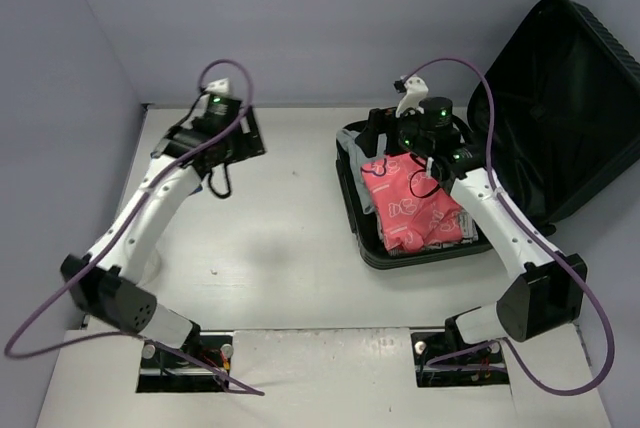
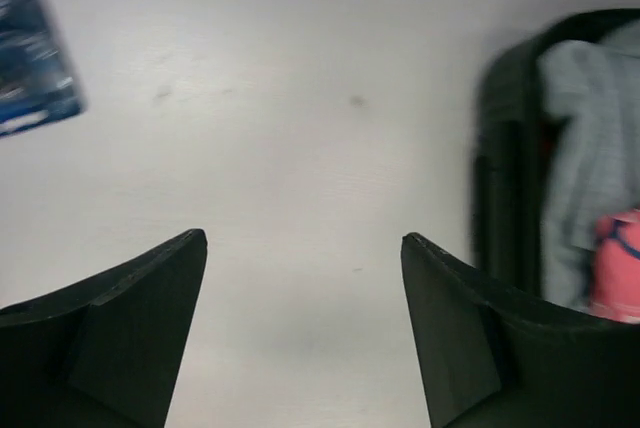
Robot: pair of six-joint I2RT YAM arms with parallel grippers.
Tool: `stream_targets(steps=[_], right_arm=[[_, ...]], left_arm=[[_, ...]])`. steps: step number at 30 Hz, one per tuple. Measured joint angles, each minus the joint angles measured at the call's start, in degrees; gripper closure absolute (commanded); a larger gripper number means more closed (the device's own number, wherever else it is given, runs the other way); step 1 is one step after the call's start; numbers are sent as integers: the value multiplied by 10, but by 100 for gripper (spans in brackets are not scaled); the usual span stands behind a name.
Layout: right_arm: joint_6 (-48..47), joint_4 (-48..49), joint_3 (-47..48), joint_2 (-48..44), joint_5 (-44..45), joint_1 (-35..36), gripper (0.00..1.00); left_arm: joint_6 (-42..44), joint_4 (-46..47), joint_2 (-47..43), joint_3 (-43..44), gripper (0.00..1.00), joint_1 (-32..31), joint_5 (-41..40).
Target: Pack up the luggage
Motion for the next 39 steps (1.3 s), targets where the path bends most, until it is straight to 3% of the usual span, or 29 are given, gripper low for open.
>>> stream_targets(steps=[8,14,28,33,39], right_arm=[[-2,-5,0,23,-1,33,15],[-2,-5,0,64,-2,78,15],[0,4,-23,58,-3,108,15],[1,4,-27,56,-3,108,15],[0,4,-27,56,-1,108,15]], left_arm=[[34,-83,-149,-195,25,224,7],[49,-61,-107,-214,25,257,52],[54,1,263,16,25,382,58],[55,-6,349,118,25,406,67],[57,-8,416,224,36,429,74]])
